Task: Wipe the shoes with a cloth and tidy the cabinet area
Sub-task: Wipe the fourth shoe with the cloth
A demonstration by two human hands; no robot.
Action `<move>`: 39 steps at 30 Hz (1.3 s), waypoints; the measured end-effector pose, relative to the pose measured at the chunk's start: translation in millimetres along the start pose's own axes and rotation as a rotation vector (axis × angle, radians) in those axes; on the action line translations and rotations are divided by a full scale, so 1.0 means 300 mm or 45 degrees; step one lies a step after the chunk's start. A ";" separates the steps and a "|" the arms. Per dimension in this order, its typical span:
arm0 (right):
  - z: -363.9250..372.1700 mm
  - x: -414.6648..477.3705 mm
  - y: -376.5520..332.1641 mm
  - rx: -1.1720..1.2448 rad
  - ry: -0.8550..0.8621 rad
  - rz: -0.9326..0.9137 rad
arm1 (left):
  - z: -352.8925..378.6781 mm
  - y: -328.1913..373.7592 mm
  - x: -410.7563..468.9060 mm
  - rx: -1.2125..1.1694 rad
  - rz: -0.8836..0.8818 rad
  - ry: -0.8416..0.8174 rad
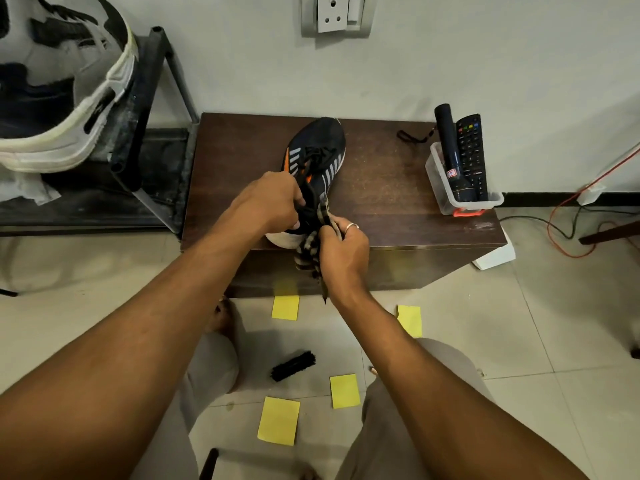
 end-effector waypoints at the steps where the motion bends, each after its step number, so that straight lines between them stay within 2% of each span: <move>1: -0.005 0.005 -0.001 -0.031 0.015 0.019 | 0.000 -0.003 0.003 0.006 0.007 -0.002; 9: -0.045 0.054 0.011 0.030 0.022 0.163 | 0.008 -0.019 0.004 -0.059 0.016 0.062; 16: -0.051 0.039 0.030 0.064 -0.012 0.143 | 0.009 0.023 -0.057 -0.013 0.000 0.204; 20: -0.059 -0.005 0.008 0.045 -0.005 0.070 | 0.042 0.033 -0.138 -0.087 0.008 0.328; 25: -0.057 -0.061 0.012 0.010 -0.010 0.007 | 0.101 0.002 -0.228 -0.156 -0.215 0.340; 31: -0.110 -0.186 0.024 0.002 -0.068 0.022 | 0.123 0.034 -0.387 -0.275 -0.202 0.435; 39: -0.168 -0.364 -0.041 -0.047 -0.165 -0.079 | 0.130 0.012 -0.652 -0.402 -0.285 0.569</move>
Point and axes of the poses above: each hand's wrist, its own x-axis towards the middle knuckle, its own z-axis out of the palm, y = z × x, the point moved 10 cm from there along x, towards the middle knuckle, and after that the axes turned 5 degrees about z, right-handed, at the moved point
